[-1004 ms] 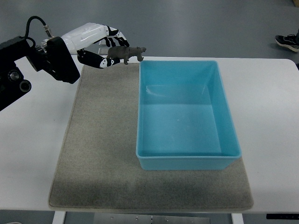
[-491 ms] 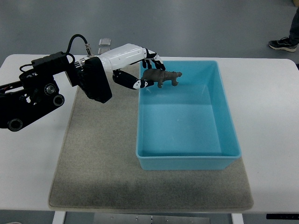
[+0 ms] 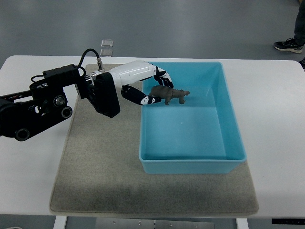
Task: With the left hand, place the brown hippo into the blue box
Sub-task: 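Carry the hippo over the blue box with the left hand, then open the left hand to drop the hippo into the box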
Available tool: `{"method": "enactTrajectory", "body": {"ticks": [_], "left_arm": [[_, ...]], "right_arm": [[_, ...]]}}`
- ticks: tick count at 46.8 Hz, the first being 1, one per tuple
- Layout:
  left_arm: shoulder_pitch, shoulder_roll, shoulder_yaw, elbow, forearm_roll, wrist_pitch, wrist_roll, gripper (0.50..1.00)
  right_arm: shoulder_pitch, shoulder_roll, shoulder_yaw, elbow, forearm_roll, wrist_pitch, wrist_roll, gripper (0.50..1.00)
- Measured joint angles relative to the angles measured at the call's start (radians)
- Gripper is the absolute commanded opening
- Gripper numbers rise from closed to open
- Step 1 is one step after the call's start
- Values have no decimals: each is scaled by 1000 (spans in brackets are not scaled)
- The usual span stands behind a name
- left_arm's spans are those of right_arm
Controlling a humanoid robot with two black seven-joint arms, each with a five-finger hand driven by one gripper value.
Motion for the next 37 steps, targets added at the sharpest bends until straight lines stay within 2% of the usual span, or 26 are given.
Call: {"method": "enactTrajectory", "body": {"ticks": [4,12,19,28,33,35,37], "left_arm": [[3,0,1,0,0,0,0,701],[5,1,9,-1,-1,0,0,765],[6,1,9,-3,-2,0,0,782],[7,1,9,-4,-7,0,0,881],[8,2,7,-4,-18,1,0,891],[8,2,3,-4,-20,2,0,938],[8,4,-2,-5,-24,6,0,960]], "right_arm": [[0,0,0,0,0,0,0,936],[0,0,0,0,0,0,0,936],[1,0,0,0,0,0,0,936],[1,0,0,0,0,0,0,936],[1,0,0,0,0,0,0,936],[0,0,0,0,0,0,0,936],[1,0,0,0,0,0,0,936]]}}
